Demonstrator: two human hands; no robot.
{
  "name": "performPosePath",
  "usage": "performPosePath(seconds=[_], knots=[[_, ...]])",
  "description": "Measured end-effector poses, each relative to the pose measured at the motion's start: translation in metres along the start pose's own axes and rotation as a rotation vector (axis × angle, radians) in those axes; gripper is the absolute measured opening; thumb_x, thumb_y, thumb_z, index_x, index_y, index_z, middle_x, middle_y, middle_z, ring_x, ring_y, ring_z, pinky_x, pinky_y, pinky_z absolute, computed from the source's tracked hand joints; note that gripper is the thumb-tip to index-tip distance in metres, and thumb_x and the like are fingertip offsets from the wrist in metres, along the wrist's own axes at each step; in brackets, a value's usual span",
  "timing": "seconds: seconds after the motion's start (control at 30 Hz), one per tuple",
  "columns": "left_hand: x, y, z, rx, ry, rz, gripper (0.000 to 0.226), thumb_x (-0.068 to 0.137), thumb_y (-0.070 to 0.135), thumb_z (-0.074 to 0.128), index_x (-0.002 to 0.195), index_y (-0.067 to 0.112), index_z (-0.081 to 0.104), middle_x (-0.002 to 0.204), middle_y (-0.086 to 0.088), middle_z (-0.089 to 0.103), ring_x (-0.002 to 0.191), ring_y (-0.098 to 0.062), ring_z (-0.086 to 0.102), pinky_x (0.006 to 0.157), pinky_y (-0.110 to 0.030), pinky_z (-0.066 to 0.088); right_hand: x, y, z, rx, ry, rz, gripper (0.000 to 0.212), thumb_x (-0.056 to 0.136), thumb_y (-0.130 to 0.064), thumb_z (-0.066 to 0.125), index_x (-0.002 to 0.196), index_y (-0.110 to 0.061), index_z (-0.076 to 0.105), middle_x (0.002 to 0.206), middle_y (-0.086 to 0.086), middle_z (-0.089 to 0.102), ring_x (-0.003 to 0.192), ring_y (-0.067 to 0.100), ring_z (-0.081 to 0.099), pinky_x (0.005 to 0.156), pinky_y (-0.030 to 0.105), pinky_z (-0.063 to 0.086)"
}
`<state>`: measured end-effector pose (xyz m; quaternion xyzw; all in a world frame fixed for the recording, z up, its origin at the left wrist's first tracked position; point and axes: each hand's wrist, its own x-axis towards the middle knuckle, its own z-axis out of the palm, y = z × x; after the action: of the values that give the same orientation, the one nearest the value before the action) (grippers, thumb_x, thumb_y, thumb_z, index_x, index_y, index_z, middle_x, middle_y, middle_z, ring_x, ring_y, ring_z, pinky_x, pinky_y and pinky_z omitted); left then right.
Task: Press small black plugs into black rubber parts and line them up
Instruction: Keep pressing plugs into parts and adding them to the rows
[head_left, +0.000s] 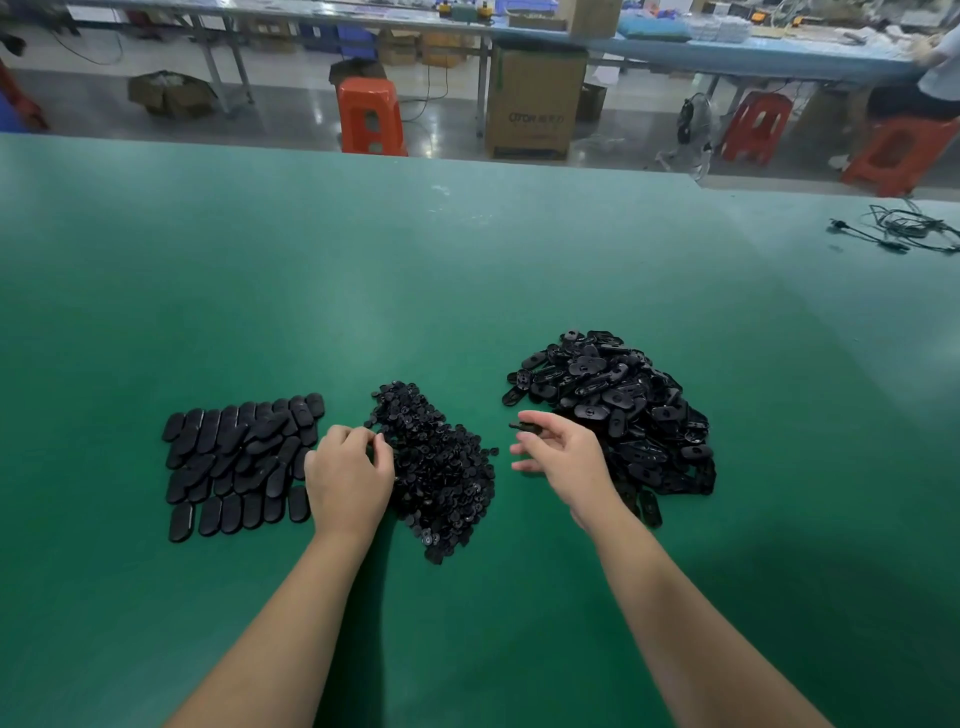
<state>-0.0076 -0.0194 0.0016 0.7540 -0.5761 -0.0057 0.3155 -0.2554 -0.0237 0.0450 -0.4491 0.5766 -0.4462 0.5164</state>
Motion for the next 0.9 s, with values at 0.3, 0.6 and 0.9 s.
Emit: performPosePath(seconds=[0.3, 0.6, 0.9], knots=[[-0.001, 0.001, 0.001, -0.012, -0.006, -0.02, 0.014, 0.092, 0.017, 0.065, 0.089, 0.007, 0.075, 0.088, -0.006, 0.065, 0.075, -0.026, 0.058, 0.078, -0.043, 0.044, 0.001, 0.012, 0.01, 0.137, 0.06, -0.033, 0.03, 0.101, 0.002, 0.055, 0.124, -0.017, 0.062, 0.101, 0.016, 0.071, 0.087, 0.019, 0.076, 0.082, 0.027, 0.061], [-0.001, -0.001, -0.001, 0.008, -0.022, -0.044, 0.014, 0.089, 0.016, 0.069, 0.1, 0.011, 0.077, 0.093, -0.006, 0.065, 0.075, -0.024, 0.058, 0.08, -0.041, 0.043, 0.0, 0.017, 0.021, 0.21, 0.094, 0.012, 0.007, 0.102, -0.007, 0.058, 0.108, -0.007, 0.057, 0.099, 0.012, 0.075, 0.084, 0.023, 0.077, 0.068, 0.027, 0.062], [0.0, -0.002, -0.001, 0.002, -0.015, -0.049, 0.011, 0.09, 0.019, 0.07, 0.094, 0.012, 0.077, 0.09, -0.004, 0.065, 0.071, -0.023, 0.057, 0.077, -0.039, 0.04, 0.001, 0.032, 0.021, 0.072, 0.083, -0.036, 0.013, 0.103, -0.02, 0.057, 0.097, -0.011, 0.062, 0.086, 0.005, 0.075, 0.07, 0.022, 0.073, 0.068, 0.04, 0.062]])
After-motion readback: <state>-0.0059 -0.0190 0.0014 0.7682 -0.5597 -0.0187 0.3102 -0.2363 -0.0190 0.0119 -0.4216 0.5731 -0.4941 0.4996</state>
